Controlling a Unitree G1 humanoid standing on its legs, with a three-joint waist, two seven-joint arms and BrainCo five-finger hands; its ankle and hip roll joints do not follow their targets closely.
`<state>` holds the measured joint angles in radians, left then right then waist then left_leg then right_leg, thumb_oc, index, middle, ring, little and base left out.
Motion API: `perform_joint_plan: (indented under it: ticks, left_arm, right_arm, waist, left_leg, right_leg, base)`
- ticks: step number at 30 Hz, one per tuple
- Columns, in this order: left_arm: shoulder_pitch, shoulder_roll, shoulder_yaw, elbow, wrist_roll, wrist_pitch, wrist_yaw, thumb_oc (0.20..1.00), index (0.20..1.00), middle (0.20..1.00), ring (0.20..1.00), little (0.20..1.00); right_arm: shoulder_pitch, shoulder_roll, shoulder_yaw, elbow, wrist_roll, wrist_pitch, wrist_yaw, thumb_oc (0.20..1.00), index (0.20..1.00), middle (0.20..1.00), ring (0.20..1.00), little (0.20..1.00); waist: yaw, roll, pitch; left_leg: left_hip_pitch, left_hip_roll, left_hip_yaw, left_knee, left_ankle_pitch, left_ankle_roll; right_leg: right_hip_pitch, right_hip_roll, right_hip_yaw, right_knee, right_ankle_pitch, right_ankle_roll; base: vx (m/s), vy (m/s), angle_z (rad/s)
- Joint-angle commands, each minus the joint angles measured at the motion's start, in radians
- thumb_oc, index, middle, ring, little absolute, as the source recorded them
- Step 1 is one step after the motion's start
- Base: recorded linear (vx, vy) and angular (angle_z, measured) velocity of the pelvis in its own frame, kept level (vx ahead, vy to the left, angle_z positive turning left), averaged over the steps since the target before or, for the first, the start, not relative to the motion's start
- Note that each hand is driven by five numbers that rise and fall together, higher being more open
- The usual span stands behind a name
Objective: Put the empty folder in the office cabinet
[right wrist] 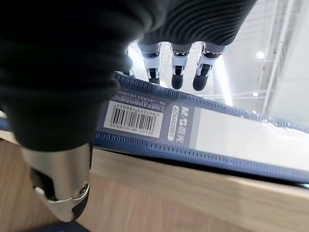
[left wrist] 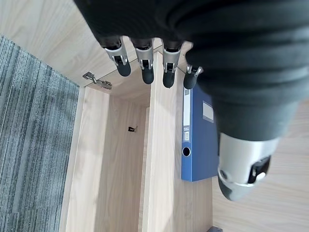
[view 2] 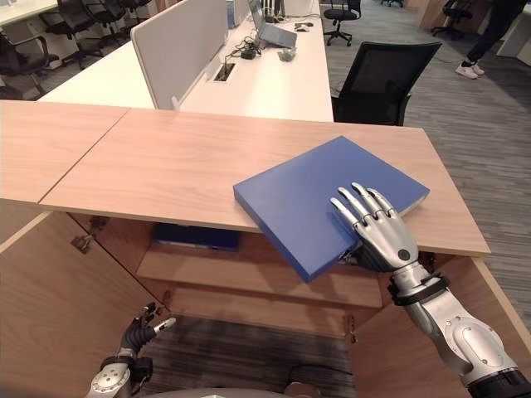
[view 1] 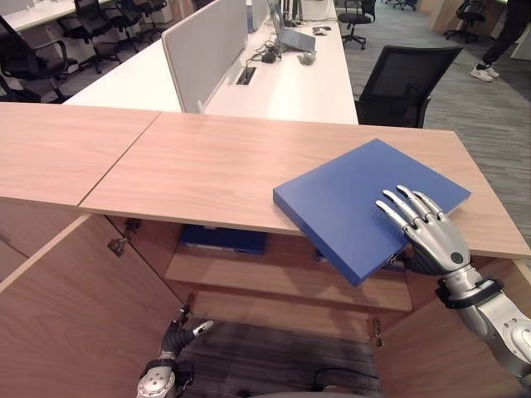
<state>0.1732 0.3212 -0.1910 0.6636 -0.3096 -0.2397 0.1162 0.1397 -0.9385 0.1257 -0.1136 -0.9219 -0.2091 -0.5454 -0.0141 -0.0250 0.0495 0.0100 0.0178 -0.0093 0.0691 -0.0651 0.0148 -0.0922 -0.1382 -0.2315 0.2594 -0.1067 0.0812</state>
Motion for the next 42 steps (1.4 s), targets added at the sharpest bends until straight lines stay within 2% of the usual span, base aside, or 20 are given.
perform_joint_plan:
  ticks: [1, 21, 36, 38, 42]
  left_arm:
    - [-0.034, 0.056, 0.03, -0.047, -0.029, -0.04, 0.001, 1.0, 1.0, 1.0, 1.0, 1.0]
    - [-0.036, 0.064, 0.046, -0.049, -0.031, -0.041, 0.011, 1.0, 1.0, 1.0, 1.0, 1.0]
    - [-0.02, 0.06, 0.054, -0.047, -0.022, -0.036, 0.015, 1.0, 1.0, 1.0, 1.0, 1.0]
    - [-0.015, 0.06, 0.056, -0.052, -0.023, -0.037, 0.016, 1.0, 1.0, 1.0, 1.0, 1.0]
    - [-0.012, 0.061, 0.06, -0.057, -0.024, -0.037, 0.016, 1.0, 1.0, 1.0, 1.0, 1.0]
  right_arm:
    - [-0.075, 0.004, 0.047, 0.012, 0.056, 0.002, -0.017, 1.0, 1.0, 1.0, 1.0, 1.0]
    - [-0.112, 0.028, 0.1, 0.027, 0.053, -0.003, -0.005, 1.0, 1.0, 1.0, 1.0, 1.0]
    - [-0.147, 0.05, 0.117, 0.024, 0.046, 0.009, -0.012, 1.0, 1.0, 1.0, 1.0, 1.0]
    - [-0.15, 0.055, 0.122, 0.028, 0.048, 0.01, -0.011, 0.2, 0.2, 0.2, 0.2, 0.2]
    - [-0.155, 0.059, 0.127, 0.031, 0.052, 0.01, -0.004, 0.2, 0.2, 0.2, 0.2, 0.2]
  waist:
    - [0.029, -0.034, -0.024]
    - [0.04, -0.035, -0.02]
    - [0.053, -0.037, -0.041]
    - [0.055, -0.036, -0.043]
    - [0.056, -0.036, -0.045]
  left_leg:
    - [-0.062, -0.014, -0.02, 0.142, -0.083, -0.009]
    - [-0.07, -0.014, -0.033, 0.176, -0.103, -0.004]
    - [-0.019, -0.017, -0.04, 0.105, -0.086, -0.003]
    - [-0.01, -0.018, -0.041, 0.096, -0.084, -0.002]
    - [-0.004, -0.019, -0.042, 0.085, -0.081, -0.002]
  right_leg:
    - [0.047, 0.018, 0.042, 0.009, -0.004, 0.026]
    - [0.034, 0.016, 0.038, 0.051, -0.021, 0.022]
    - [0.066, 0.017, 0.034, 0.011, -0.003, 0.03]
    - [0.069, 0.017, 0.033, 0.005, 0.001, 0.031]
    - [0.073, 0.018, 0.034, -0.004, 0.003, 0.033]
  base:
    - [-0.01, -0.006, 0.04]
    - [0.0, -0.001, 0.0]
    - [0.01, 0.002, 0.0]
    - [0.0, 0.0, 0.0]
    - [0.0, 0.0, 0.0]
